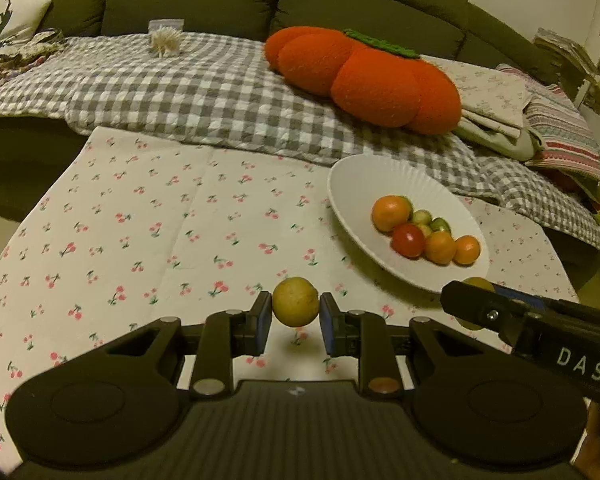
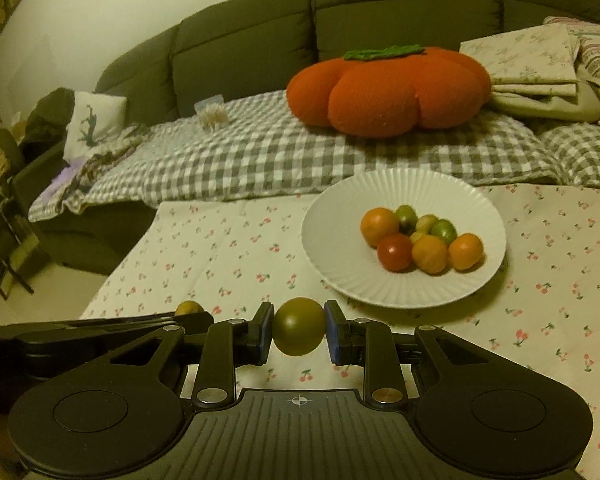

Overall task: Organize fruits
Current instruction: 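Carry both fruits over the white plate and open both tools to release them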

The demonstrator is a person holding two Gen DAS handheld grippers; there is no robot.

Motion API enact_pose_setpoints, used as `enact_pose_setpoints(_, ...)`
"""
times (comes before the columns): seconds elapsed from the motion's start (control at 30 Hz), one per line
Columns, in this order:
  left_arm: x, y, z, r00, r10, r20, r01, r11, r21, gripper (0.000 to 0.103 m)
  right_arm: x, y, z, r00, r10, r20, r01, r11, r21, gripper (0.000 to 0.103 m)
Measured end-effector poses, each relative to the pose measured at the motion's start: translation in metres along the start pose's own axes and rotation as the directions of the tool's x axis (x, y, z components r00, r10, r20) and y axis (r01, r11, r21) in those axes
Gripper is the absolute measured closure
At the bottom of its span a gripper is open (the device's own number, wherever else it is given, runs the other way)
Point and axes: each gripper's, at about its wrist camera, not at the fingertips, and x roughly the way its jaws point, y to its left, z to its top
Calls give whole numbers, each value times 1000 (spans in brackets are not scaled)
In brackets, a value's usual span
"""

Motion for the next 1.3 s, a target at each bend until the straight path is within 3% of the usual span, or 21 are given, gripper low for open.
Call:
enact_pose_setpoints(0.5, 17, -39, 26, 996, -72, 61, 66, 994, 91, 79, -10, -58, 22, 997, -57, 58, 47, 986, 161, 78)
enact_pose_setpoints(0.87, 61, -65, 30, 990, -125, 67, 106, 967, 230, 79, 13, -95, 26, 997, -69, 22, 59, 950, 306, 78)
enact_pose_setpoints(1.3, 90, -77, 24, 991, -121, 51, 98, 940, 326, 79, 53, -93, 21, 997, -60, -44, 71, 943, 325, 78)
